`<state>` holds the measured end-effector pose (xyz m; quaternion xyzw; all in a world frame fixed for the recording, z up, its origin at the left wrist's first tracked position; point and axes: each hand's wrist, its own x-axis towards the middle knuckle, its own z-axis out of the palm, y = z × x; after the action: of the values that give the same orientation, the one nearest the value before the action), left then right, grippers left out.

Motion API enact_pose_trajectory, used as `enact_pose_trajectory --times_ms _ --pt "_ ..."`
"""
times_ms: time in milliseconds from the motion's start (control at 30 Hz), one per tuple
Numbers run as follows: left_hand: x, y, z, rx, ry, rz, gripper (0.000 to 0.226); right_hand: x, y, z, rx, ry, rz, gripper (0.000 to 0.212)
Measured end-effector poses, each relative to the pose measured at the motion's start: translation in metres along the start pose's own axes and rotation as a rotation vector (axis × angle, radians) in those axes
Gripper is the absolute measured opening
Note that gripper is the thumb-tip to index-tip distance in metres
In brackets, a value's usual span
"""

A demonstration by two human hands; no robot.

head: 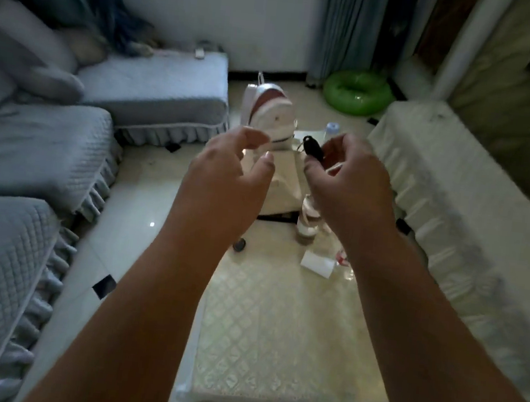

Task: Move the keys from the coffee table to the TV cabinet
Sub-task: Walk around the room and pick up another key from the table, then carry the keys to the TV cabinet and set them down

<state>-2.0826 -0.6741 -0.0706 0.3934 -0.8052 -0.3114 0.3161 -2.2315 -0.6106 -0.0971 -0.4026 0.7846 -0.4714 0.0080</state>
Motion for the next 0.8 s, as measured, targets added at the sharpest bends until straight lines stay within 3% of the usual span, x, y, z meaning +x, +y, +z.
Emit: enact_pose_trajectory --times_ms 200,333,800 --pt "-0.013 0.102 -0.075 -0.026 0.113 0.108 0.019 0.004 -0.087 -0.092 0.048 0.065 -0.106 0.022" --pt "-0.025 0.144 -0.105 -0.010 0.133 0.173 0.026 -0.001 -0.129 -0.143 0.066 0.113 -0.127 0.021" --pt "-0.056 0.180 -0.161 -0.135 -0.060 0.403 0.028 -0.069 -0.197 -0.236 -0.017 0.347 -0.073 0.012"
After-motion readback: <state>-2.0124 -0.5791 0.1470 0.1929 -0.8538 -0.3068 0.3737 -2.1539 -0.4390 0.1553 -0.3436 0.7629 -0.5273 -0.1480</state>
